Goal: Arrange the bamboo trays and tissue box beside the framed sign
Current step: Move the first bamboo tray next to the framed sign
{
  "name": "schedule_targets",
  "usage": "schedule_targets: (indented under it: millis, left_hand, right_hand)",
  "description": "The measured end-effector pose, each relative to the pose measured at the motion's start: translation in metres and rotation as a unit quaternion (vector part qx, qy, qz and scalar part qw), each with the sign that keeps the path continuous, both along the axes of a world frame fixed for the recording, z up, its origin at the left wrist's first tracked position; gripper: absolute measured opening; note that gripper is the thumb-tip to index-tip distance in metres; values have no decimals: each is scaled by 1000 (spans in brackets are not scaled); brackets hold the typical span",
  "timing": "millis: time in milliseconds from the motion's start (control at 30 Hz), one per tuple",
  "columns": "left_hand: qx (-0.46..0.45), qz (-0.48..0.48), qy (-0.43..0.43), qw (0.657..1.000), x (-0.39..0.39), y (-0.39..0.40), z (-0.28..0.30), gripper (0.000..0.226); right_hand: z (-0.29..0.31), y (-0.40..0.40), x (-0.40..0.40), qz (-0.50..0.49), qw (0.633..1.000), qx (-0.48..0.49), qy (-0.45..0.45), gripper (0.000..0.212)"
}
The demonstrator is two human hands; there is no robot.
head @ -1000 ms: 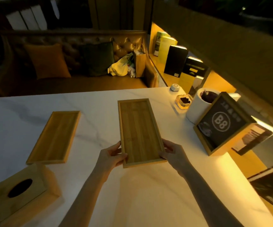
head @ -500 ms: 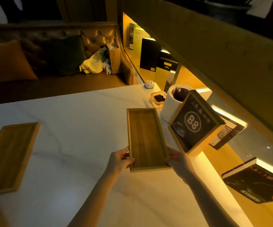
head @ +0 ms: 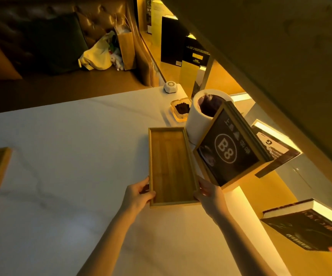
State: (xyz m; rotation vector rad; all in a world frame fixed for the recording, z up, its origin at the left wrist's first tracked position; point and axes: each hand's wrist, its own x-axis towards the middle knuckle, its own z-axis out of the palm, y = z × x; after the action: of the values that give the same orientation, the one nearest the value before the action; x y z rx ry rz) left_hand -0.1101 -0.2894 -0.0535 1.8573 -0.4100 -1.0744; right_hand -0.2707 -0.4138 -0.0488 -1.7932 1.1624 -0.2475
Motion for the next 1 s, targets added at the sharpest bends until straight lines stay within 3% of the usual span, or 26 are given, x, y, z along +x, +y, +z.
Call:
schedule_targets:
  millis: [233,467,633,1000]
  left_hand:
    - [4,16,-6,1000,2,-7,-9,46]
    - [57,-5,-106,993,-3,-21,-19,51]
    - [76,-40,-186,979,-8,-23,-26,47]
    - [89,-78,-255,960,-11,-25,-30,47]
  right_hand:
    - [-17,-8,3,-2,1000,-21,1,37]
    - [-31,-7,10,-29,991,-115,62,39]
    - [-38,-3,14,-22,985,-130,115,38]
    - [-46,-1,16,17,972,-172,158,34]
